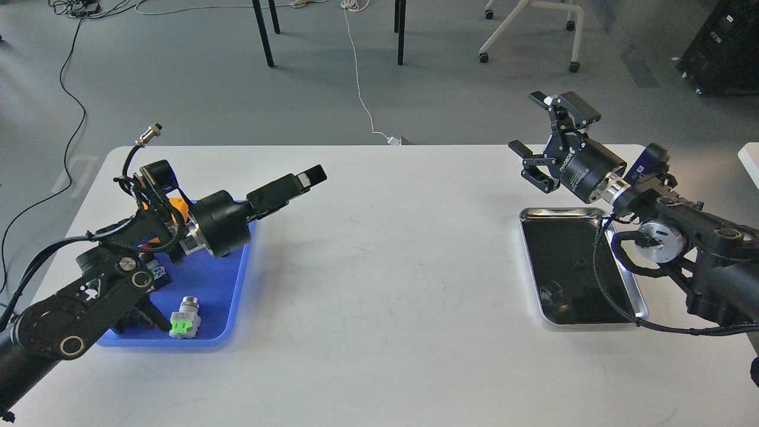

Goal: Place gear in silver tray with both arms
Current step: 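Move the left gripper down into the blue tray toward another black gear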

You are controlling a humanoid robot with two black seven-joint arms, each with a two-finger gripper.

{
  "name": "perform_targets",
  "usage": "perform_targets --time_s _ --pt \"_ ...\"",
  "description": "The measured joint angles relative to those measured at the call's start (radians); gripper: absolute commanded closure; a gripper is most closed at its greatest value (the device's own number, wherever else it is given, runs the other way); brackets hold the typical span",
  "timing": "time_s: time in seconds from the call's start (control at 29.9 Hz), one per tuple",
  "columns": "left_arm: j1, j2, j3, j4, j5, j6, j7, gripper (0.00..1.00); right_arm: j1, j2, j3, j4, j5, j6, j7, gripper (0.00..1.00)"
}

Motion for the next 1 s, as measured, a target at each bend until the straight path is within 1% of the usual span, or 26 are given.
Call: perform_targets --time_s 0.13,0.27,0.3,0.4,0.43,0.54,0.6,0.74,1.0 --pt "-0.101 0.071 0.121 -0.004 0.321 0.055 0.0 0.04 -0.016 -0.003 0.001 0.0 0.001 0.0 0.0 0.02" --pt "-0.206 0.178 0.271 -0.003 0.444 0.081 0.0 0.06 -0.018 -0.009 -0.004 0.001 0.001 0.0 0.0 0.02" --pt "-0.234 0.201 0.311 -0.001 0.451 0.081 0.0 0.08 -0.018 -0.009 -0.004 0.001 0.001 0.0 0.0 0.02" --pt "-0.301 0.256 0.418 0.008 0.457 0.081 0.0 0.24 -0.018 -0.01 -0.006 0.002 0.001 0.0 0.0 0.02" --pt "-0.32 0.273 0.451 0.016 0.457 0.081 0.0 0.28 -0.019 -0.01 -0.007 0.003 0.001 0.0 0.0 0.02" --pt "-0.355 0.302 0.521 0.057 0.457 0.079 0.0 0.34 -0.019 -0.01 -0.008 0.004 0.001 0.0 0.0 0.02" --pt "-0.373 0.305 0.555 0.084 0.457 0.079 0.0 0.36 -0.019 -0.01 -0.009 0.005 0.001 0.0 0.0 0.02" --pt "-0.397 0.3 0.606 0.15 0.457 0.079 0.0 0.36 -0.019 -0.01 -0.009 0.005 0.001 0.0 0.0 0.02" --pt "-0.401 0.262 0.626 0.215 0.457 0.079 0.0 0.35 -0.02 -0.013 -0.009 0.007 0.001 0.0 0.0 0.02"
